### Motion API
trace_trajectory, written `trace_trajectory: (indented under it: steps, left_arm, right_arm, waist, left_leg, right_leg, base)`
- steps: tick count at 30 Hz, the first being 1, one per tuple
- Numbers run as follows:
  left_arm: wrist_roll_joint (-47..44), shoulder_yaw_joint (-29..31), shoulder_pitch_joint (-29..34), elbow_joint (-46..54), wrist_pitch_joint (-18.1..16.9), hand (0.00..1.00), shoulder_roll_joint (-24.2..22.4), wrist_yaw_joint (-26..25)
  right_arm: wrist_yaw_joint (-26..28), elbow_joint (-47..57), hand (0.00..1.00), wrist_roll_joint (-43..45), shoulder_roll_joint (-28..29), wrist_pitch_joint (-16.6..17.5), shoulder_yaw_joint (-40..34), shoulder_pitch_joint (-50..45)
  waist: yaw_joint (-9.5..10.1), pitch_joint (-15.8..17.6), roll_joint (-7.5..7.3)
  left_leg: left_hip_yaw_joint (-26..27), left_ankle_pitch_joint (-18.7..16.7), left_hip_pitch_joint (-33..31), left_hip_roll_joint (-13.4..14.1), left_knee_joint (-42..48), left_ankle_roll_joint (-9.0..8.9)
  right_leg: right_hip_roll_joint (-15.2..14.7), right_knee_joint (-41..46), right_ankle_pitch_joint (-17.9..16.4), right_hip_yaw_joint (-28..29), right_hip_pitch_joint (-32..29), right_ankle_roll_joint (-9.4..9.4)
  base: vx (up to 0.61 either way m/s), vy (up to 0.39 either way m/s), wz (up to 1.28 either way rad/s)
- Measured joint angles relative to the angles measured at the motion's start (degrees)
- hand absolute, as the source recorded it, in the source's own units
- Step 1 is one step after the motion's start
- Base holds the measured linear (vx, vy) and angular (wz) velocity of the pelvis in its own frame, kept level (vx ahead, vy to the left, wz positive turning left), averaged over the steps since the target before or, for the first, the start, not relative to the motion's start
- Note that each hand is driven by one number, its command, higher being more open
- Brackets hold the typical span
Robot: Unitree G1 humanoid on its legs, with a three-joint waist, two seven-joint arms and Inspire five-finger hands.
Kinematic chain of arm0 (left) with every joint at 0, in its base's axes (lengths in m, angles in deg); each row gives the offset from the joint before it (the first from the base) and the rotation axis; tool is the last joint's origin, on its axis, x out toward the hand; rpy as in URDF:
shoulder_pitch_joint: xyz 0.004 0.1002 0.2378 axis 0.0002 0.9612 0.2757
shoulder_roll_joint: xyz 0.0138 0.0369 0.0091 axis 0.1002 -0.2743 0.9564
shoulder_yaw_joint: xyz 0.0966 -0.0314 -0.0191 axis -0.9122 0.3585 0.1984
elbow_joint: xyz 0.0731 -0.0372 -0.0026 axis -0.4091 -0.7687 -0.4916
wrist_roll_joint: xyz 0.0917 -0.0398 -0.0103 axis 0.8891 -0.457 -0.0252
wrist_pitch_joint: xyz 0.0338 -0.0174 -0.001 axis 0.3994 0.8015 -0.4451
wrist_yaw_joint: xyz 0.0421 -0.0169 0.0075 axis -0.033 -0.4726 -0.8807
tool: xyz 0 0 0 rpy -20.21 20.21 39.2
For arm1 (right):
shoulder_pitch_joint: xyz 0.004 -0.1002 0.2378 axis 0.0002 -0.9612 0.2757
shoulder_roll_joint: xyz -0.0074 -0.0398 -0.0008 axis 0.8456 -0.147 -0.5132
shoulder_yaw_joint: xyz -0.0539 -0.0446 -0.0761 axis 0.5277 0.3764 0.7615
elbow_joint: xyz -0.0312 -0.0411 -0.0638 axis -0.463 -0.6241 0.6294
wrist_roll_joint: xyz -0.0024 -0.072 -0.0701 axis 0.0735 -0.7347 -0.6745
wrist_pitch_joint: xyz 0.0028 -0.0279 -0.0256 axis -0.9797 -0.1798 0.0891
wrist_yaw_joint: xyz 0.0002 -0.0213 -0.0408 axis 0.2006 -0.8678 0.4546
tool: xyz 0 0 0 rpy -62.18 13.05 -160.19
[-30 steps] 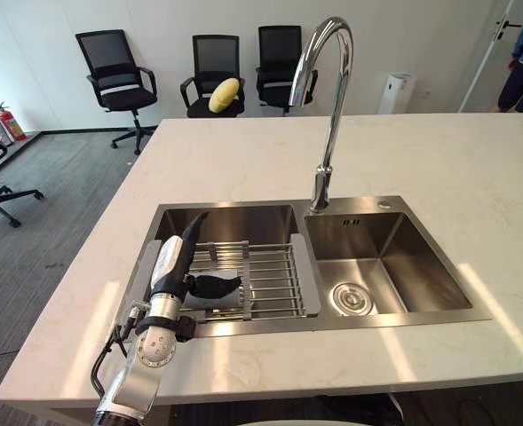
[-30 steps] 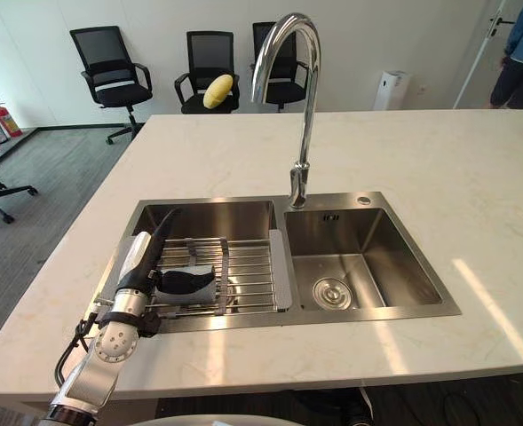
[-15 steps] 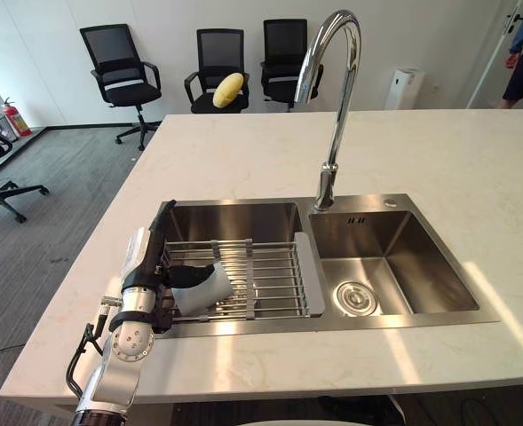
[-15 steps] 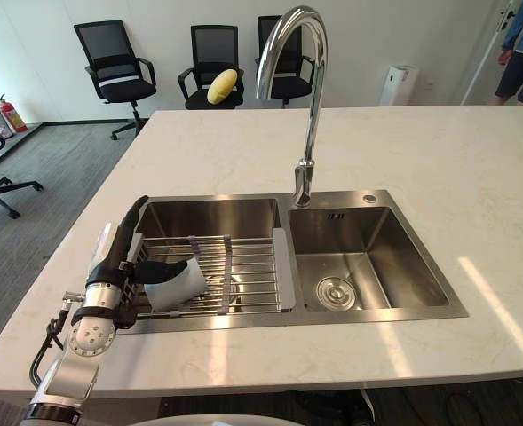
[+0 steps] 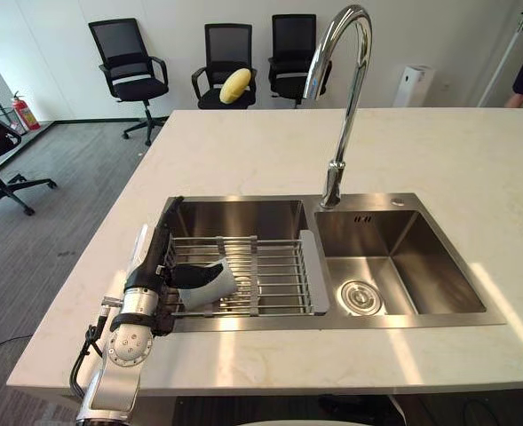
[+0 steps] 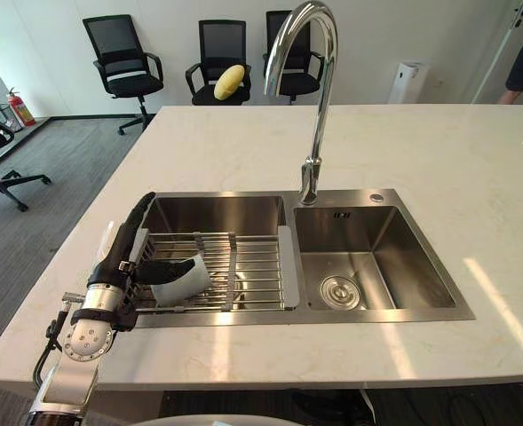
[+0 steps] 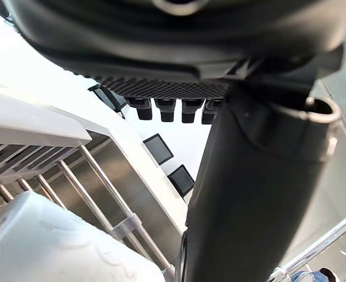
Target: Walk over to the sink, pick up the cup, carry it to the dishwasher, place the cup inside the dishwasher, then close the dishwasher door
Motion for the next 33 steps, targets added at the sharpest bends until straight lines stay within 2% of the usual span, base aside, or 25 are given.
trace_trajectory:
  steps: [10,16,33]
  left_arm:
    - [6.03,-0.27,1.86,-0.9,0.95,1.0,0.4,1.49]
    - [12.5,-1.86,1.88,-3.46,3.68,1.0,2.93,1.43]
    - [15.82,-2.74,1.0,-3.8,5.42,1.0,6.66,3.81]
  right_arm:
    - [0.16,-0.46,1.0,0.0,-0.28,0.0,-0.02,0.13]
    - [0.86,-0.45,1.0,0.02,-0.57,0.0,0.49,0.15]
    - [1.86,-0.41,1.0,0.0,-1.72,-0.01,0.49,0.43]
  waist:
    - [0.57,0.02,0.03]
    - [0.54,0.01,0.11]
    - [-0.06,0.54,1.14]
  left_leg:
    - [-0.83,0.03,-0.46,-0.12,0.05,0.04]
    - [-0.92,0.11,-0.2,-0.12,-0.16,0.08]
    - [-0.68,0.85,1.05,-0.09,-1.99,-0.02]
  right_leg:
    - [-0.29,0.29,-0.41,-0.97,-0.02,0.05]
    - [-0.28,-0.07,-0.39,-1.16,0.32,0.06]
    - [-0.01,-0.76,-0.34,-1.24,0.94,0.11]
  base:
    - [0.0,-0.001,0.04]
    - [0.0,0.0,0.0]
    - [0.0,0.0,0.0]
